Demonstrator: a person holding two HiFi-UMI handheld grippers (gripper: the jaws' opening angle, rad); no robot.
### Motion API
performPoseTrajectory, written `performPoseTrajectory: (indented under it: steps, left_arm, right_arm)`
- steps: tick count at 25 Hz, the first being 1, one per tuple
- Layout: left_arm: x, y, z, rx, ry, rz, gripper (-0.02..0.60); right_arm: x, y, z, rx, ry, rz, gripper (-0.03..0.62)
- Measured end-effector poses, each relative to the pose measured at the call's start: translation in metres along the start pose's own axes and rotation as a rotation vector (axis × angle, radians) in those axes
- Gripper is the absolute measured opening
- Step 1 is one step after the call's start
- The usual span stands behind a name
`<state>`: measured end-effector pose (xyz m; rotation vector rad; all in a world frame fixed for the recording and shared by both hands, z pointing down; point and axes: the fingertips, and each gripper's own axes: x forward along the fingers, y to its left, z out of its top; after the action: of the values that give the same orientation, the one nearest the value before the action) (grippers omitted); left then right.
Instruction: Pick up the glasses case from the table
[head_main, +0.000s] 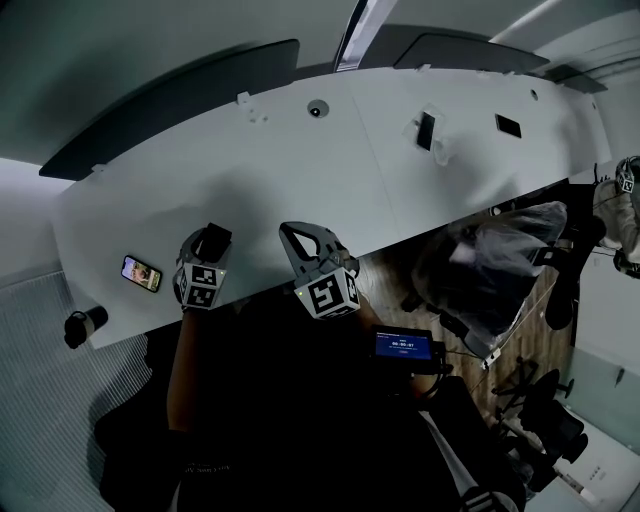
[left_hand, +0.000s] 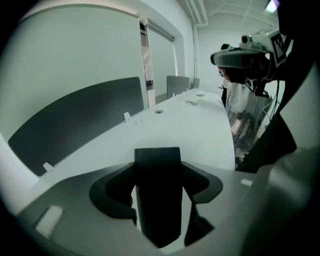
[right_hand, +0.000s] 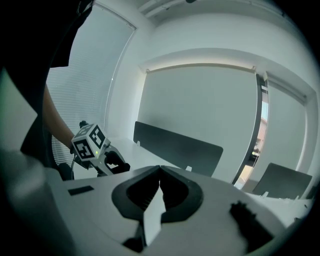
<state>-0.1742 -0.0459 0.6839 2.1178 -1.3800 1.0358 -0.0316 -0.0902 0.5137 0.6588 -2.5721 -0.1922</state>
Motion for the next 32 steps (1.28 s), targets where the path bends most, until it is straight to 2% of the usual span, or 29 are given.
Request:
performPoseTrajectory:
  steps: [5, 11, 16, 18, 22, 32]
  left_arm:
    - [-0.044, 0.011, 0.046, -0.154, -0.187, 0.023, 0.291]
    - [-0.096, 0.034, 0.109, -0.285, -0.407, 0.041, 0.291]
    - [-0.157, 0.048, 0.166, -0.347, -0.594, 0.04, 0.291]
    - [-0.182, 0.048, 0.186, -0.332, -0.651, 0.057, 0.291]
    - [-0.207, 0.043, 0.211, -0.253, -0.696, 0.078, 0.291]
    - [-0.21, 0.04, 0.206, -0.287, -0.692, 0.061, 0.291]
  right_arm:
    - [0.004, 0.004, 0.007, 0.012, -0.014, 0.033, 0.008]
    - [0.013, 0.012, 0.015, -0.004, -0.031, 0.061, 0.008]
    - [0.016, 0.014, 0.031, -0.007, -0.094, 0.064, 0.008]
    - [0.015, 0.014, 0.034, -0.006, -0.114, 0.062, 0.008]
    - [0.014, 0.017, 0.035, -0.009, -0.121, 0.072, 0.008]
    - [0.016, 0.023, 0.038, -0.015, -0.129, 0.107, 0.008]
